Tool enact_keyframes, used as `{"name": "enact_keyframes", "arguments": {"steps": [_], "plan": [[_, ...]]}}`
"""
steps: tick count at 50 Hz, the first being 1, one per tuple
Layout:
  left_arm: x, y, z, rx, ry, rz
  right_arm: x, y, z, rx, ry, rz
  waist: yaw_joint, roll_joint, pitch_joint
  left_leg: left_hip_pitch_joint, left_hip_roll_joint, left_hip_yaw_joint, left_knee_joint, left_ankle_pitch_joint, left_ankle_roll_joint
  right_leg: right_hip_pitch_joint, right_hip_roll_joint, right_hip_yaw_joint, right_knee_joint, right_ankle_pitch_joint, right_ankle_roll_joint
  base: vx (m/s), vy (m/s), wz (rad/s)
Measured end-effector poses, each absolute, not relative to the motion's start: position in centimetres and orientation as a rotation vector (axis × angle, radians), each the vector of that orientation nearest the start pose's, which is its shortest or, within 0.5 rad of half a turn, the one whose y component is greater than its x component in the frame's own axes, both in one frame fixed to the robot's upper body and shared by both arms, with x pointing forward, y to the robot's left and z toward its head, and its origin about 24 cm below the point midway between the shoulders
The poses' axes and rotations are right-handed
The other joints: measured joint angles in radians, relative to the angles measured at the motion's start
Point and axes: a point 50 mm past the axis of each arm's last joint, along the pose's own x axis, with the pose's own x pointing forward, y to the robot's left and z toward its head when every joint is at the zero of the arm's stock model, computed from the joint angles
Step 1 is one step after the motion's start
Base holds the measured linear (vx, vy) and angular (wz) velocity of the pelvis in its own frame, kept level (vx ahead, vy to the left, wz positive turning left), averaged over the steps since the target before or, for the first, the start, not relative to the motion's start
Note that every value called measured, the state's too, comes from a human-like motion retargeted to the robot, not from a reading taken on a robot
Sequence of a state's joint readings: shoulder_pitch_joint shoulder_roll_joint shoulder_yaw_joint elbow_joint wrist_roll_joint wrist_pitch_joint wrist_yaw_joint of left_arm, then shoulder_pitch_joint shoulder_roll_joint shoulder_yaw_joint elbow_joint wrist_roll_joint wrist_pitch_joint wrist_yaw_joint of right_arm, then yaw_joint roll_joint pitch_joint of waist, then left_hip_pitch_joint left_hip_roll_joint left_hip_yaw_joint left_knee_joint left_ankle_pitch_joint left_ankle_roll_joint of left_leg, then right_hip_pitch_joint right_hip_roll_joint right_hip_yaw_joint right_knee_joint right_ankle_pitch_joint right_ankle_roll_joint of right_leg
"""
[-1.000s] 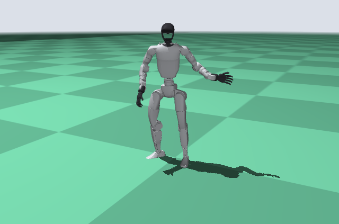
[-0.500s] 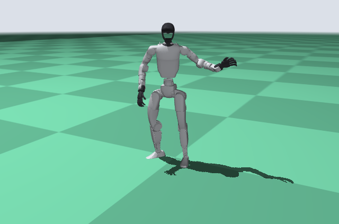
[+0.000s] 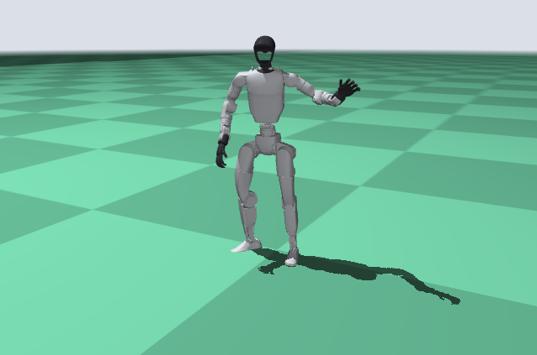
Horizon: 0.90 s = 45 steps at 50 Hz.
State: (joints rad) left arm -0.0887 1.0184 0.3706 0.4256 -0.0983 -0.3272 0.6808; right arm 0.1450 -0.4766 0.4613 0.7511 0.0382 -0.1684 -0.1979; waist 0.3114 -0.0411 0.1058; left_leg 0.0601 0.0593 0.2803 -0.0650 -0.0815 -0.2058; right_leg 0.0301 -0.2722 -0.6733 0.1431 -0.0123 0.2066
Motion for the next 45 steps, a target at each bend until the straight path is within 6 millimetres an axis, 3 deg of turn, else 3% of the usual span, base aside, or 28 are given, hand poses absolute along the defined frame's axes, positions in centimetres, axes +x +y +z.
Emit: {"name": "enact_keyframes", "arguments": {"steps": [3, 5, 8, 10, 12, 17, 18, 20, 22, 24, 27, 29, 30, 32, 35, 40, 43, 45], "plan": [[21.4, 40.7, 21.8, 1.419, -0.419, 0.761, 12.0, -23.7, -11.7, -0.624, 0.737, 0.237, -0.012, -0.003, -0.011, -0.01, 0.001, 0.003, 0.007, -0.003, -0.005, -0.009, 0.0, 0.004, 0.001, 0.003, 0.004, 0.0, 0.0, 0.0], [21.7, 40.2, 21.8, 1.743, -0.372, 0.6, 11.8, -23.4, -11.6, -0.632, 0.714, 0.3, -0.023, -0.005, -0.016, -0.014, 0.002, 0.008, 0.011, -0.004, -0.008, -0.015, 0.0, 0.008, 0.003, 0.004, 0.007, 0.0, 0.0, 0.0], [21.5, 40.8, 21.4, 1.858, -0.326, 0.581, 12.3, -23.1, -11.3, -0.631, 0.681, 0.311, -0.042, -0.007, -0.015, -0.016, 0.002, 0.018, 0.011, -0.004, -0.009, -0.024, 0.0, 0.018, 0.004, 0.007, 0.009, -0.01, 0.0, -0.06], [21.2, 42.0, 21.2, 1.73, -0.305, 0.729, 12.8, -23.1, -11.1, -0.626, 0.666, 0.273, -0.054, -0.008, -0.01, -0.014, 0.001, 0.027, 0.008, -0.004, -0.007, -0.029, 0.0, 0.027, 0.003, 0.009, 0.011, -0.04, 0.01, -0.24], [21.0, 43.1, 21.1, 1.449, -0.32, 0.95, 13.2, -23.2, -11.0, -0.616, 0.667, 0.216, -0.064, -0.009, -0.004, -0.008, 0.0, 0.037, 0.004, -0.003, -0.005, -0.031, 0.002, 0.037, -0.002, 0.012, 0.012, -0.04, 0.0, -0.28], [21.8, 43.8, 21.7, 0.509, -0.489, 1.345, 13.9, -23.8, -11.1, -0.585, 0.718, 0.063, -0.074, -0.011, 0.014, 0.006, -0.001, 0.065, -0.008, -0.002, 0.003, -0.031, 0.012, 0.063, -0.025, 0.024, 0.015, -0.04, 0.0, -0.3], [22.1, 43.8, 21.8, 0.384, -0.507, 1.381, 14.0, -23.9, -11.1, -0.582, 0.727, 0.039, -0.074, -0.011, 0.018, 0.009, -0.001, 0.071, -0.01, -0.002, 0.004, -0.031, 0.014, 0.068, -0.031, 0.026, 0.017, -0.04, 0.0, -0.31], [22.5, 43.9, 21.9, 0.297, -0.503, 1.406, 14.1, -24.0, -11.1, -0.582, 0.732, 0.016, -0.075, -0.011, 0.025, 0.013, -0.001, 0.083, -0.011, -0.003, 0.005, -0.03, 0.019, 0.078, -0.044, 0.032, 0.022, -0.03, 0.0, -0.31], [22.8, 44.2, 21.8, 0.474, -0.445, 1.351, 14.1, -23.9, -11.0, -0.592, 0.718, 0.042, -0.078, -0.012, 0.028, 0.014, -0.001, 0.096, -0.009, -0.005, 0.005, -0.031, 0.023, 0.089, -0.056, 0.038, 0.029, -0.03, 0.0, -0.31], [22.9, 44.4, 21.6, 0.814, -0.355, 1.21, 14.1, -23.6, -10.9, -0.605, 0.692, 0.099, -0.083, -0.014, 0.027, 0.012, -0.001, 0.108, -0.005, -0.007, 0.004, -0.034, 0.027, 0.1, -0.067, 0.044, 0.038, -0.03, 0.0, -0.31], [23.4, 43.9, 21.1, 1.422, -0.2, 0.855, 13.9, -22.9, -10.8, -0.622, 0.65, 0.212, -0.097, -0.022, 0.02, 0.006, -0.001, 0.128, 0.004, -0.013, 0.002, -0.043, 0.031, 0.119, -0.079, 0.052, 0.049, -0.03, 0.0, -0.32], [23.7, 43.4, 20.8, 1.733, -0.127, 0.614, 13.8, -22.5, -10.8, -0.63, 0.628, 0.281, -0.108, -0.027, 0.015, 0.003, 0.0, 0.142, 0.011, -0.017, 0.001, -0.051, 0.033, 0.133, -0.083, 0.057, 0.054, -0.03, 0.0, -0.36], [23.7, 43.2, 20.6, 1.85, -0.097, 0.511, 13.7, -22.4, -10.7, -0.634, 0.619, 0.31, -0.114, -0.029, 0.013, 0.001, 0.001, 0.15, 0.014, -0.019, 0.0, -0.055, 0.034, 0.14, -0.085, 0.059, 0.055, -0.03, 0.0, -0.4], [23.8, 43.3, 20.5, 1.912, -0.067, 0.462, 13.9, -22.2, -10.6, -0.636, 0.608, 0.324, -0.126, -0.031, 0.012, 0.001, 0.003, 0.166, 0.018, -0.021, 0.001, -0.064, 0.038, 0.157, -0.087, 0.064, 0.055, -0.04, -0.01, -0.43], [23.6, 44.4, 20.8, 1.703, -0.072, 0.683, 14.3, -22.4, -10.5, -0.637, 0.609, 0.27, -0.146, -0.032, 0.019, 0.008, 0.003, 0.19, 0.019, -0.024, 0.006, -0.072, 0.04, 0.183, -0.088, 0.069, 0.055, -0.04, 0.0, -0.45], [24.4, 45.3, 22.1, 0.802, -0.269, 1.238, 14.8, -23.2, -10.8, -0.629, 0.669, 0.124, -0.171, -0.032, 0.037, 0.029, 0.001, 0.229, 0.013, -0.024, 0.016, -0.079, 0.048, 0.222, -0.092, 0.078, 0.055, -0.04, -0.01, -0.45], [25.7, 44.4, 22.2, 0.291, -0.363, 1.383, 15.0, -23.6, -11.0, -0.619, 0.71, 0.042, -0.182, -0.031, 0.051, 0.039, 0.003, 0.25, 0.01, -0.022, 0.018, -0.081, 0.056, 0.24, -0.099, 0.086, 0.055, -0.04, -0.02, -0.39], [26.7, 43.7, 21.4, 0.148, -0.345, 1.39, 15.1, -23.7, -11.0, -0.616, 0.725, 0.012, -0.189, -0.029, 0.06, 0.042, 0.006, 0.263, 0.009, -0.021, 0.018, -0.084, 0.063, 0.251, -0.105, 0.091, 0.055, -0.05, -0.02, -0.36]]}}
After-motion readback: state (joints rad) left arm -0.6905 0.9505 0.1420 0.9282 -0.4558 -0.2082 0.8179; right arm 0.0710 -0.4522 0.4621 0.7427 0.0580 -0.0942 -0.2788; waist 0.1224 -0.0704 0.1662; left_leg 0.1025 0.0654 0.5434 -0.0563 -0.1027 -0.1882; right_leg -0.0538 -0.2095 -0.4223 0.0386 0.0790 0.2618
